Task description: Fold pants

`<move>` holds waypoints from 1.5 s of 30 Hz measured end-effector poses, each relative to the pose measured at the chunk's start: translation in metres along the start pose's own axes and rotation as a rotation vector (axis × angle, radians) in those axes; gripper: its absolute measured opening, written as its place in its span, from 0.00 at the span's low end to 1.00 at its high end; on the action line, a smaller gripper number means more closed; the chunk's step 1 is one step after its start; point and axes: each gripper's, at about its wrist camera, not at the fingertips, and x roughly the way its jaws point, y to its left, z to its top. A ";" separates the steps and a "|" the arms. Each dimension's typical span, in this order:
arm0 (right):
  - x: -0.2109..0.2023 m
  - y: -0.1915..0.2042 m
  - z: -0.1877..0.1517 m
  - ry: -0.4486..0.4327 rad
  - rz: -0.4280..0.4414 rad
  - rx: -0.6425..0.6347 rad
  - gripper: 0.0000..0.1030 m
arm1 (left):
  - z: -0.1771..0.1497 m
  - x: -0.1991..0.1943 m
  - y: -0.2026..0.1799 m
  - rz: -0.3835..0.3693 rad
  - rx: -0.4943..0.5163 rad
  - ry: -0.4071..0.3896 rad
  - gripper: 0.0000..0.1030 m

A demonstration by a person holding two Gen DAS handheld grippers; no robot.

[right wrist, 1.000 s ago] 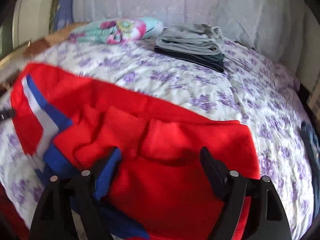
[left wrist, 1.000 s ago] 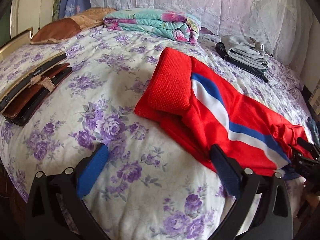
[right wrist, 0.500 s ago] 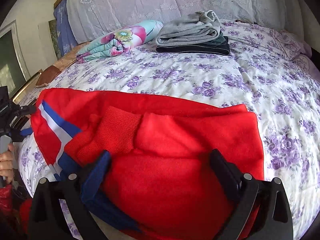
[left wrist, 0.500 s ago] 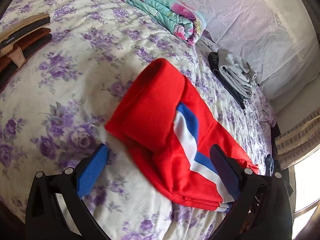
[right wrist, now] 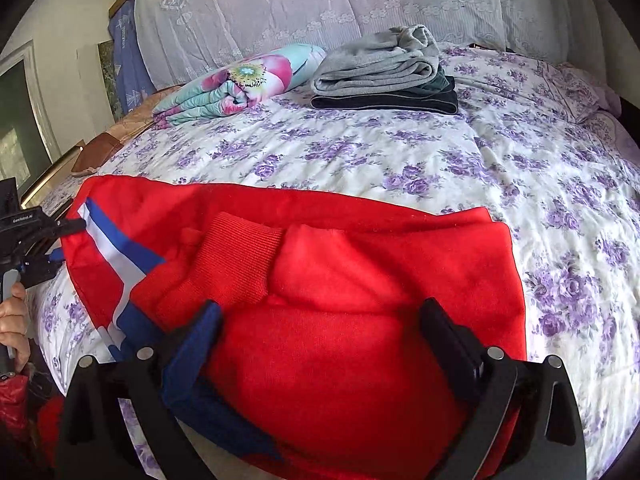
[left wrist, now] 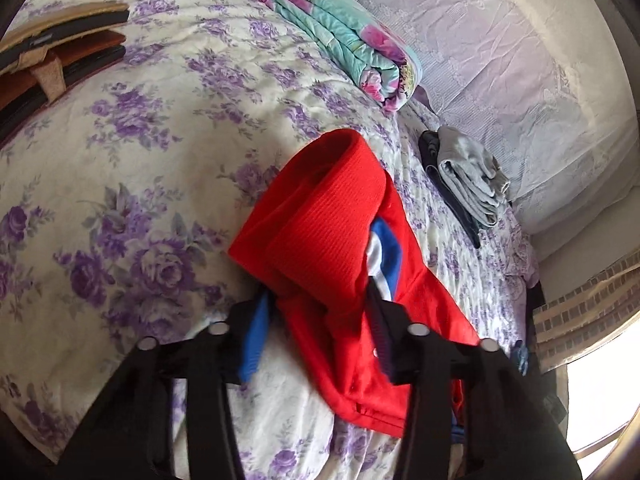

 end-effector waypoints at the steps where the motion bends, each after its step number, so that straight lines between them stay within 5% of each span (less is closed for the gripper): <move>1: -0.001 0.000 0.000 -0.003 -0.002 0.000 0.97 | 0.000 -0.001 0.002 -0.012 -0.003 0.002 0.32; 6: -0.036 0.005 -0.002 -0.189 -0.085 0.003 0.97 | -0.003 -0.011 -0.008 -0.005 0.057 -0.033 0.27; 9: -0.005 0.020 0.001 -0.020 -0.193 -0.096 0.97 | -0.010 -0.020 -0.034 0.045 0.173 -0.088 0.27; 10: 0.011 0.022 0.002 0.060 -0.166 -0.119 0.97 | -0.013 -0.023 -0.043 0.054 0.210 -0.105 0.26; 16: -0.027 0.001 0.000 -0.070 -0.143 -0.059 0.97 | -0.032 -0.044 -0.101 0.091 0.432 -0.193 0.26; 18: -0.018 -0.010 -0.005 0.010 -0.150 -0.055 0.97 | -0.038 -0.047 -0.118 0.094 0.486 -0.210 0.26; 20: -0.007 -0.013 -0.011 0.065 -0.132 -0.088 0.97 | -0.048 -0.046 -0.140 0.084 0.548 -0.216 0.26; 25: -0.066 -0.043 -0.014 -0.171 0.090 0.082 0.97 | -0.076 -0.036 -0.190 0.057 0.681 -0.206 0.26; 27: -0.068 -0.057 -0.015 -0.139 0.137 0.135 0.97 | -0.086 -0.033 -0.207 0.037 0.711 -0.199 0.26; 31: -0.065 -0.074 -0.020 -0.122 -0.171 0.053 0.97 | -0.110 -0.025 -0.240 0.017 0.784 -0.192 0.26; 33: -0.066 -0.100 -0.025 -0.112 -0.218 0.140 0.97 | -0.124 -0.021 -0.253 0.026 0.825 -0.198 0.26; 38: -0.067 -0.158 -0.047 -0.137 -0.052 0.410 0.97 | -0.171 0.005 -0.287 0.035 0.959 -0.169 0.26; 45: -0.067 -0.156 -0.048 -0.154 -0.020 0.398 0.97 | -0.240 0.055 -0.314 0.056 1.134 -0.109 0.26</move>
